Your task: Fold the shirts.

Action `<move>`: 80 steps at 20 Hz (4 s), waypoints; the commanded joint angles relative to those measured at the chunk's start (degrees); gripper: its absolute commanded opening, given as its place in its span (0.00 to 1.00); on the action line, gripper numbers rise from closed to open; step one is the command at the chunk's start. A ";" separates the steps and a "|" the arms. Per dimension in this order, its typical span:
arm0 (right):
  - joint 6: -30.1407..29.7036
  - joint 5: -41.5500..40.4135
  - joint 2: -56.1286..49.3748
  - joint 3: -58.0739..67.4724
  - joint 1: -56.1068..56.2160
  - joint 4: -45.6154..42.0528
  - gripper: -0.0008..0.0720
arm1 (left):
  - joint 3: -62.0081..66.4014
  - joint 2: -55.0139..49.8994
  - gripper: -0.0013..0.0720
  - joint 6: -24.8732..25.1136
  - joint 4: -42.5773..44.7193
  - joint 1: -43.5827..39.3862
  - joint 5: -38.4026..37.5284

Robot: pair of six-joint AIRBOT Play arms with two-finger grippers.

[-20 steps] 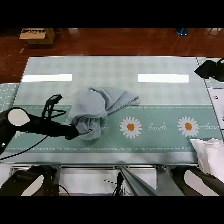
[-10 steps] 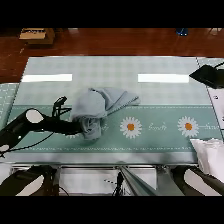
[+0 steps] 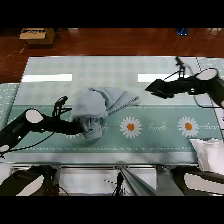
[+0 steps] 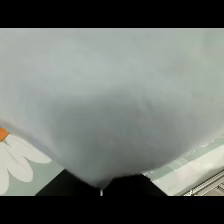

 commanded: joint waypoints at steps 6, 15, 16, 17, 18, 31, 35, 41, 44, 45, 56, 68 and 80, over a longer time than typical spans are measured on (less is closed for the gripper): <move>0.22 -6.73 -9.22 -0.31 7.67 9.99 0.76 | 0.02 3.85 0.05 0.59 -0.11 -0.02 -0.66; 3.61 -17.11 -13.94 -0.28 14.08 9.79 0.74 | 0.28 3.85 0.05 0.57 -0.17 -0.02 -0.68; 4.33 -19.06 -14.38 -0.28 15.17 9.84 0.71 | 0.72 3.85 0.05 0.57 -0.17 -0.02 -0.68; 4.92 -21.03 -14.73 -0.28 16.20 10.05 0.56 | 1.25 3.85 0.05 0.57 -0.17 -0.02 -0.68; 5.05 -22.86 -14.78 -0.28 16.92 10.27 0.38 | 2.01 3.85 0.05 0.59 -0.15 -0.02 -0.66; -2.60 -11.96 21.51 7.06 -1.81 6.88 0.04 | 41.92 16.41 0.04 1.84 0.02 19.82 -8.72; -2.60 -11.96 34.88 7.15 -4.74 6.71 0.04 | 54.84 16.90 0.05 1.81 -0.42 21.05 -11.85; 1.73 -11.43 45.09 13.99 -7.87 2.01 0.04 | 66.88 18.08 0.05 1.55 -5.90 21.05 -20.33; 5.90 -6.56 45.99 20.63 -7.82 0.35 0.04 | 67.08 20.48 0.05 -1.07 -13.46 21.03 -25.86; 7.72 -3.17 45.99 22.80 -7.82 -2.29 0.04 | 67.08 21.35 0.04 -2.03 -14.53 21.03 -27.52; 10.10 34.42 35.95 28.09 -7.82 -34.12 0.04 | 46.64 23.41 0.04 -6.16 -11.17 20.72 -36.74; 6.62 13.88 -5.77 28.09 -7.80 -20.72 0.04 | 8.20 8.55 0.05 4.44 -11.47 -1.44 11.61; 1.90 21.68 -12.46 31.45 -10.14 -28.02 0.61 | 8.20 -8.59 0.05 5.09 -11.45 -3.82 14.71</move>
